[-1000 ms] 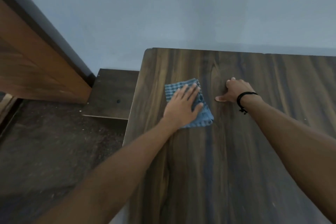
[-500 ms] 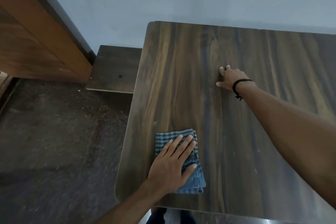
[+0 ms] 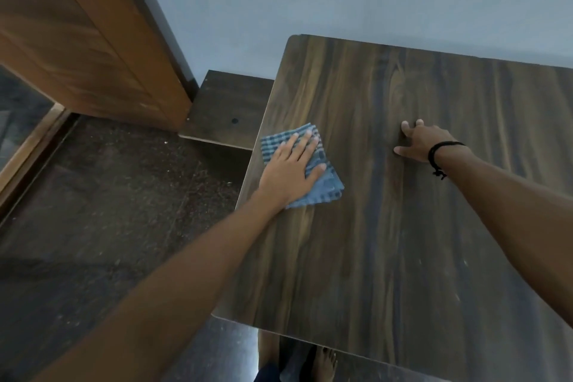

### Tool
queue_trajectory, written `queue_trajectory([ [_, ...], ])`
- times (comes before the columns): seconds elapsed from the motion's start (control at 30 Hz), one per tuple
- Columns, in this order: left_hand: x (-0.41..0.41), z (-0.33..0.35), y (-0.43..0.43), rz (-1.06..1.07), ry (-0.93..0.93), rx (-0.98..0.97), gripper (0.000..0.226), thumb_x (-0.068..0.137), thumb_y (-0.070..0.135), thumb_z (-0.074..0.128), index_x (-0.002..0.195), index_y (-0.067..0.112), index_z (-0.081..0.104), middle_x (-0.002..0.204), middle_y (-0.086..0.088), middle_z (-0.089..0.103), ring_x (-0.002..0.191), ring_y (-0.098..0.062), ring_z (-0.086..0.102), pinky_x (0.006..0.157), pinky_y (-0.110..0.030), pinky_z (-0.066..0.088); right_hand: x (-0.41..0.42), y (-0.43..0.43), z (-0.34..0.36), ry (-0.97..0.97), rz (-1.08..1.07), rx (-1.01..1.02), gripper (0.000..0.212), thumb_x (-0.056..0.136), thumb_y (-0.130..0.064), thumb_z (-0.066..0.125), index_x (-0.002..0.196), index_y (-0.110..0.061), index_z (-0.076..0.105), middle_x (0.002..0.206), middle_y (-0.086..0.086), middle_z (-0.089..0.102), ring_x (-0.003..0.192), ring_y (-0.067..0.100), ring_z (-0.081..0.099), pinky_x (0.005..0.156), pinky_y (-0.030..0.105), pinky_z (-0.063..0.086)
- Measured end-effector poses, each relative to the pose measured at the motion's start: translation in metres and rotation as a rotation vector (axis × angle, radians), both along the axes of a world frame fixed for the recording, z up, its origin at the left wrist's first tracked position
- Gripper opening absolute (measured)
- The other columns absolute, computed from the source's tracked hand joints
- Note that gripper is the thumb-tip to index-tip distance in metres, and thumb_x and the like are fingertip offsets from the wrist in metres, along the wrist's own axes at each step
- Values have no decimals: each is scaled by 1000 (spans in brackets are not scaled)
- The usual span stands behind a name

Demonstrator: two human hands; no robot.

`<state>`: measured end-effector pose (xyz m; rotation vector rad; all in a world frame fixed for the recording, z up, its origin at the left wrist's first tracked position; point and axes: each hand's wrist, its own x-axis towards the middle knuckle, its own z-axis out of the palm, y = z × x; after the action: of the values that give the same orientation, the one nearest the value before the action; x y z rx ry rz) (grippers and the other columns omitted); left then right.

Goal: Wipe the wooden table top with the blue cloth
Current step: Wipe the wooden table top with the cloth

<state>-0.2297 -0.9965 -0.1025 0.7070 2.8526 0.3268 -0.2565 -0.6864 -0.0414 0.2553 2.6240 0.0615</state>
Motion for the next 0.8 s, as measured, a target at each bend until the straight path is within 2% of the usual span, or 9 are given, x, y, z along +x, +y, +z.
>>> queue_trajectory([
  [0.1, 73, -8, -37, 30, 57, -21, 72, 103, 62, 16, 162, 21, 16, 169, 1, 14, 156, -20, 6, 126, -41, 13, 3, 1, -1, -1, 6, -2, 74, 100, -49, 51, 158, -17, 18, 159, 18, 24, 131, 39, 46, 97, 43, 43],
  [0.23, 96, -12, -69, 70, 42, -71, 73, 101, 67, 12, 162, 28, 6, 169, 8, 5, 156, -14, -3, 125, -35, 1, 2, 2, -4, 3, -2, -7, 73, 100, -48, 51, 158, -17, 17, 161, 18, 19, 132, 39, 46, 100, 43, 42],
  [0.4, 14, -18, -58, 91, 78, -20, 73, 101, 65, 18, 162, 24, 12, 169, 4, 10, 156, -17, 3, 127, -38, 7, 0, 2, -5, -2, -18, -4, 73, 100, -46, 52, 158, -17, 17, 162, 18, 17, 131, 38, 47, 102, 43, 42],
  [0.6, -113, -12, -23, 55, 38, -4, 74, 102, 65, 13, 162, 24, 1, 170, 1, -1, 156, -19, -5, 127, -39, -2, -4, 1, -9, -19, -37, 3, 73, 101, -44, 52, 159, -19, 14, 164, 15, 12, 133, 37, 46, 102, 40, 42],
  [0.8, -211, -2, 15, 76, -3, 38, 73, 104, 62, 16, 163, 22, 0, 170, -1, -4, 156, -20, -6, 126, -38, -5, -9, 4, -14, -36, -76, -24, 75, 101, -43, 52, 160, -23, 10, 167, 11, 5, 141, 36, 35, 105, 41, 40],
])
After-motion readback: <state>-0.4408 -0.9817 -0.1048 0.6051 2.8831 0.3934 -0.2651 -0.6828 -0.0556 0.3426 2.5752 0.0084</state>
